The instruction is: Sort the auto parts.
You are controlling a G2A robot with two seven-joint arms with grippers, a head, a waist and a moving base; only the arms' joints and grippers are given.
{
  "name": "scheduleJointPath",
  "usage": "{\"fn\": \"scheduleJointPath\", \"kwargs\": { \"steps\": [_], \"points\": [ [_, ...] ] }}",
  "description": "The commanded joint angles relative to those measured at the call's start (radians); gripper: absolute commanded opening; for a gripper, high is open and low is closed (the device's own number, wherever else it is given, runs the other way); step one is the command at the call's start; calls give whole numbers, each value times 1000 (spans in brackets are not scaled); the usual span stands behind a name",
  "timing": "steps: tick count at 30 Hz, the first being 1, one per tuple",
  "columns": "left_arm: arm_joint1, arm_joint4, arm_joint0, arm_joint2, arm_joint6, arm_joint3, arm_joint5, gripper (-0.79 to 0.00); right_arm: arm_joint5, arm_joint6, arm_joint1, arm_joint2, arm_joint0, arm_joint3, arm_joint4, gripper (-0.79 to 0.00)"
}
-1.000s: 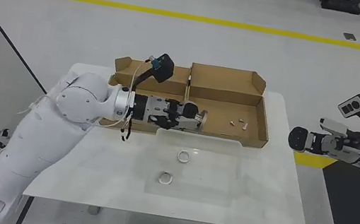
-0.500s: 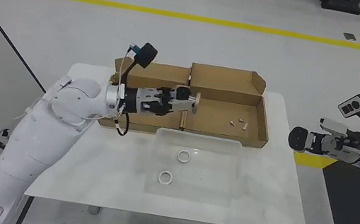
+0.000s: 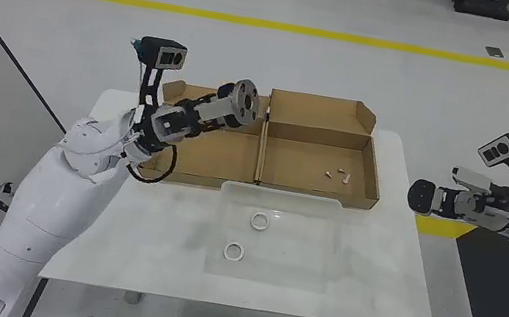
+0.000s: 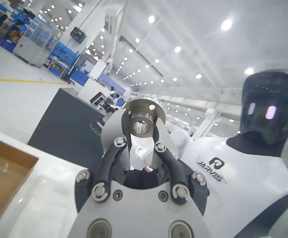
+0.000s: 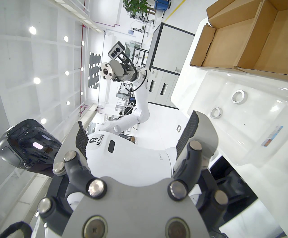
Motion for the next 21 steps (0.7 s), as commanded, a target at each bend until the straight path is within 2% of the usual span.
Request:
{"fn": "scheduleJointPath", "kwargs": {
  "steps": [1, 9, 14, 21],
  "points": [
    [-5, -70, -4, 2, -4, 8, -8, -785, 0, 0, 0, 0, 0, 0, 0, 0],
    [-26, -324, -16, 8, -63, 49, -4, -785, 0, 0, 0, 0, 0, 0, 0, 0],
    [-37, -378, -18, 7, -99, 76, 6, -785, 0, 0, 0, 0, 0, 0, 0, 0],
    [-50, -341, -19, 9, -115, 100, 11, -785, 0, 0, 0, 0, 0, 0, 0, 0]
  ]
}}
